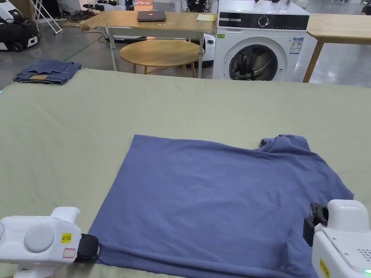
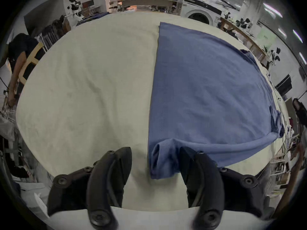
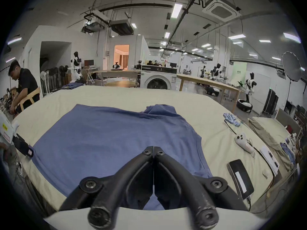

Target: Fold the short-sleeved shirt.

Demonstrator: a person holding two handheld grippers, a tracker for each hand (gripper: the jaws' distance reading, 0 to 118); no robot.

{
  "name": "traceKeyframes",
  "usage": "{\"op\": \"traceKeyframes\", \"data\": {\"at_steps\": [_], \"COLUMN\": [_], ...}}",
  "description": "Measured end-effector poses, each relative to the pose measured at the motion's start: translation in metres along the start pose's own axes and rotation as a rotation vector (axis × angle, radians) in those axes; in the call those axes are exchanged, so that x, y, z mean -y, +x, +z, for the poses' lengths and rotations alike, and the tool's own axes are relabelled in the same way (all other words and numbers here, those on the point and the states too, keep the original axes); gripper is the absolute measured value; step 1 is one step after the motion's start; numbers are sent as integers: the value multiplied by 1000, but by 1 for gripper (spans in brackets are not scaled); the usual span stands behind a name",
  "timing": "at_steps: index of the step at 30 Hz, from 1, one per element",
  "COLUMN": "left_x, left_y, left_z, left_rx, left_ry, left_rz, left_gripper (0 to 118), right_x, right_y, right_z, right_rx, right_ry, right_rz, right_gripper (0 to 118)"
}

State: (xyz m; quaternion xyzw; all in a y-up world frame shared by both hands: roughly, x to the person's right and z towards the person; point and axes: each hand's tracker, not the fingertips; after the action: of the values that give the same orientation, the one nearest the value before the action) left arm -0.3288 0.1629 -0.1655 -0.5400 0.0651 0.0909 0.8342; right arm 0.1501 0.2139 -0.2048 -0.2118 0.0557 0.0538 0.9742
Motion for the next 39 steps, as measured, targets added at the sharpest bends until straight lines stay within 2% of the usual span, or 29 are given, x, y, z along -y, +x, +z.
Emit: {"op": "traceKeyframes", "data": {"at_steps": [12, 18, 20, 21, 22, 25, 26, 30, 35, 37, 38, 39], "left_x": [6, 4, 6, 7, 8, 10, 10, 10, 12, 11, 12, 12], "left_y": [7, 6, 6, 8, 7, 3, 3, 9, 11, 9, 9, 9], "left_z": [-7, -3, -5, -2, -1, 2, 2, 4, 6, 6, 6, 7], "left_rx": [-82, 14, 19, 22, 31, 57, 61, 52, 47, 53, 56, 57], "left_ry": [2, 4, 8, 10, 16, 26, 27, 26, 32, 34, 35, 37], "left_rz": [-22, -38, -58, -57, -51, -26, -23, -36, -36, -28, -25, -25], "left_gripper": [56, 7, 4, 3, 3, 2, 2, 2, 2, 2, 2, 2], "right_x": [13, 16, 17, 17, 18, 24, 28, 47, 81, 81, 79, 77], "right_y": [11, 26, 41, 48, 59, 88, 96, 117, 121, 118, 117, 116], "right_z": [-2, 3, 6, 7, 8, 8, 7, -1, -24, -21, -20, -21], "right_rx": [12, 9, 13, 17, 20, 26, 28, 17, -8, 6, 0, -11], "right_ry": [-46, -93, -141, -176, -204, -320, -362, -478, -660, -583, -589, -593], "right_rz": [-22, -33, -40, -35, -38, -58, -65, -93, -116, -102, -92, -85], "right_gripper": [0, 0, 0, 2, 10, 50, 54, 53, 53, 52, 48, 36]}}
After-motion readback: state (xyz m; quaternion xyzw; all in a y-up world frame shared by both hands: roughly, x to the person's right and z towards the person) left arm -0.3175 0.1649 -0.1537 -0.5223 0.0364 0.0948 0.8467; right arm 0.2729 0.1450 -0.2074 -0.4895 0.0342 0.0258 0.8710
